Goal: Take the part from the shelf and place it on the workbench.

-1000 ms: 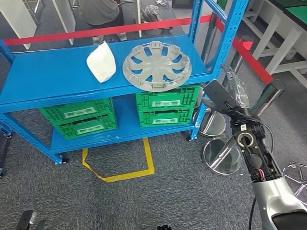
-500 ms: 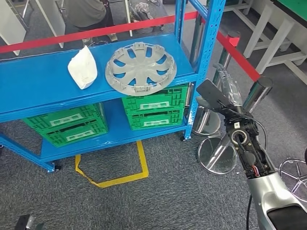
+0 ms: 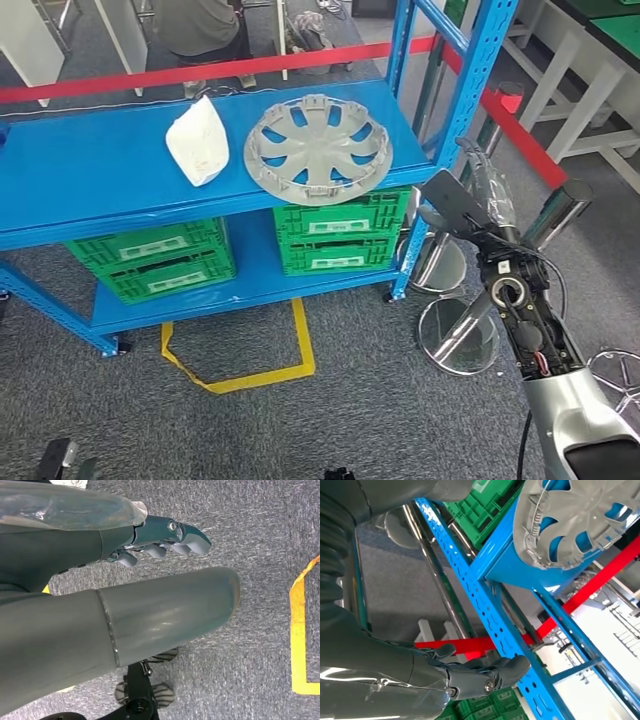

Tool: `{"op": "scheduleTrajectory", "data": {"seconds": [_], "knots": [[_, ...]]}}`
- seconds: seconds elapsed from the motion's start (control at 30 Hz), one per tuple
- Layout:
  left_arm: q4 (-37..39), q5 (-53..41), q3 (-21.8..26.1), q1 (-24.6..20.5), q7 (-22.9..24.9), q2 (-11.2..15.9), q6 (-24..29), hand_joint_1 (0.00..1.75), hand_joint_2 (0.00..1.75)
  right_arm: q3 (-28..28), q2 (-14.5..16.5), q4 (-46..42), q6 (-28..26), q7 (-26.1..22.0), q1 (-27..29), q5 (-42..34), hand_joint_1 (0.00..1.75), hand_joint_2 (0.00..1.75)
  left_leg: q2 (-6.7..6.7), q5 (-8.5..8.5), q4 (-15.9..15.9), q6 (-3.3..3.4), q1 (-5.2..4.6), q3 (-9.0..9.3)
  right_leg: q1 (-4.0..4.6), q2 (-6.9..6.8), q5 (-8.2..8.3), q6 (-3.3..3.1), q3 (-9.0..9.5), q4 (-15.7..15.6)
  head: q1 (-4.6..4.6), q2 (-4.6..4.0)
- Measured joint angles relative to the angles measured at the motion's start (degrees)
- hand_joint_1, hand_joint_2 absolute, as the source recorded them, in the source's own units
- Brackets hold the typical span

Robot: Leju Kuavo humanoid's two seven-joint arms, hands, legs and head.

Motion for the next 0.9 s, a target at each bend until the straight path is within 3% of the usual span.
{"op": "scheduleTrajectory", "data": {"seconds": [0.07, 0.13, 0.23, 0.3, 0.33, 0.4, 0.43, 0.47, 0.5, 0.53, 0.57, 0.63, 0.67, 0.8, 0.83, 0.9], "knots": [[0.0, 0.0, 0.0, 0.0, 0.0, -0.1, 0.0, 0.00, 0.00, 0.0, 0.0, 0.1, 0.0, 0.0, -0.1, 0.0, 0.00, 1.75, -0.07, -0.49, 0.1, -0.34, -0.03, 0.57, -0.04, -0.09, 4.39, -0.18, 3.66, -8.1, 0.46, 0.00], [0.0, 0.0, 0.0, 0.0, 0.0, -0.1, 0.0, 0.00, 0.00, 0.0, 0.0, 0.1, 0.1, 0.0, -0.2, 0.0, 0.00, 1.75, -0.12, -0.78, 0.4, -0.85, -0.20, 0.61, 0.10, -0.05, 6.01, -0.64, 6.27, -13.7, 0.66, 0.00], [0.0, 0.1, 0.0, 0.0, -0.1, -0.1, 0.0, 0.00, 0.00, 0.0, 0.0, 0.2, 0.4, 0.0, -0.2, 0.0, 0.00, 1.75, -0.10, -0.74, 0.4, -1.67, -0.33, 0.32, 0.16, 0.19, 5.76, -1.55, 6.87, -14.6, 0.51, 0.00], [0.0, 0.1, 0.0, -0.1, -0.1, 0.0, -0.1, 0.00, 0.00, 0.0, 0.0, 0.2, 0.5, 0.0, -0.5, 0.0, 0.00, 1.75, -0.03, -1.85, 2.0, -2.28, -0.30, -0.33, -0.09, 0.19, 5.91, -2.12, 7.24, -15.1, 0.09, 0.00], [0.0, 0.1, 0.0, -0.2, -0.1, 0.0, -0.1, 0.00, 0.00, 0.0, 0.0, 0.2, 0.6, 0.0, -0.7, 0.0, 0.00, 1.75, 0.00, -3.16, 4.6, -2.61, -0.23, -1.57, -0.22, 0.14, 5.95, -2.38, 7.43, -15.3, -0.28, 0.00], [0.0, 0.2, -0.1, -0.2, -0.1, 0.0, -0.1, 0.00, 0.00, 0.0, 0.0, 0.4, 0.9, -0.1, -1.2, -0.2, 0.00, 1.75, 0.04, -6.37, 12.6, -3.11, -0.07, -5.80, -0.24, 0.06, 5.89, -2.73, 7.49, -15.4, -1.08, 0.00], [0.0, 0.2, -0.1, -0.2, -0.1, 0.0, -0.1, 0.00, 0.00, 0.0, 0.0, 0.5, 1.1, -0.1, -1.3, -0.3, 0.00, 1.75, 0.04, -7.31, 16.0, -3.24, -0.01, -7.83, -0.22, 0.05, 5.84, -2.79, 7.50, -15.4, -1.34, 0.00], [0.0, 0.3, -0.1, -0.1, -0.1, 0.0, -0.1, 0.00, 0.00, 0.0, 0.0, 0.7, 1.3, -0.1, -1.4, -0.5, 0.00, 1.75, 0.04, -7.22, 17.6, -3.27, 0.02, -9.01, -0.21, 0.05, 5.77, -2.83, 7.53, -15.4, -1.50, 0.00], [0.0, 0.3, -0.2, -0.1, -0.1, 0.0, -0.1, 0.00, 0.00, 0.0, 0.0, 0.9, 1.4, -0.2, -1.6, -0.6, 0.00, 1.75, 0.04, -6.03, 16.8, -3.22, 0.04, -9.02, -0.20, 0.08, 5.71, -2.81, 7.60, -15.4, -1.60, 0.00], [0.0, 0.4, -0.2, -0.1, -0.1, 0.0, -0.1, 0.00, 0.00, 0.0, 0.0, 1.0, 1.5, -0.2, -1.8, -0.7, 0.00, 1.75, 0.05, -3.96, 13.8, -3.09, 0.04, -7.87, -0.20, 0.12, 5.62, -2.76, 7.72, -15.3, -1.66, 0.00], [0.0, 0.4, -0.2, -0.1, -0.1, 0.0, -0.1, 0.00, 0.00, 0.0, 0.0, 1.1, 1.5, -0.2, -2.0, -0.7, 0.00, 1.75, 0.05, -1.62, 9.4, -2.90, 0.04, -5.95, -0.20, 0.17, 5.49, -2.65, 7.86, -15.3, -1.70, 0.00], [0.0, 0.5, -0.3, -0.2, -0.1, 0.1, -0.1, 0.00, 0.00, 0.0, 0.0, 1.3, 1.6, -0.2, -2.5, -0.7, 0.00, 1.75, 0.01, 0.99, 2.3, -2.42, -0.15, -2.59, 0.02, 0.29, 5.19, -2.25, 7.97, -15.3, -1.80, 0.00], [0.0, 0.6, -0.3, -0.3, -0.1, 0.1, -0.1, 0.00, 0.00, 0.0, 0.0, 1.4, 1.7, -0.2, -2.7, -0.7, 0.00, 1.75, -0.01, 1.22, 0.7, -2.15, -0.27, -1.83, 0.11, 0.34, 5.06, -1.98, 7.99, -15.3, -1.79, 0.00], [0.0, 0.8, -0.4, -0.4, -0.1, 0.1, -0.1, 0.00, 0.00, 0.1, -0.3, 1.7, 1.9, -0.2, -3.0, -0.7, 0.00, 1.75, -0.07, 0.81, -0.1, -0.90, -0.23, -1.12, 0.03, 0.23, 4.03, -0.77, 7.78, -14.6, -1.61, 0.00], [0.0, 0.9, -0.4, -0.4, -0.1, 0.1, -0.1, 0.00, 0.00, 0.1, -0.4, 1.8, 2.0, -0.3, -3.1, -0.8, 0.00, 1.75, -0.05, 0.76, -0.3, -0.55, -0.13, -0.80, 0.01, 0.14, 2.95, -0.54, 6.92, -12.6, -1.43, 0.00], [0.0, 0.9, -0.4, -0.4, -0.1, 0.1, 0.0, 0.00, 0.00, 0.0, -0.7, 2.0, 2.1, -0.3, -3.2, -0.8, 0.00, 1.75, -0.02, 0.46, -0.4, 0.01, -0.10, -0.26, 0.01, 0.01, -0.25, -0.22, 3.37, -5.1, -0.89, 0.00]]}}
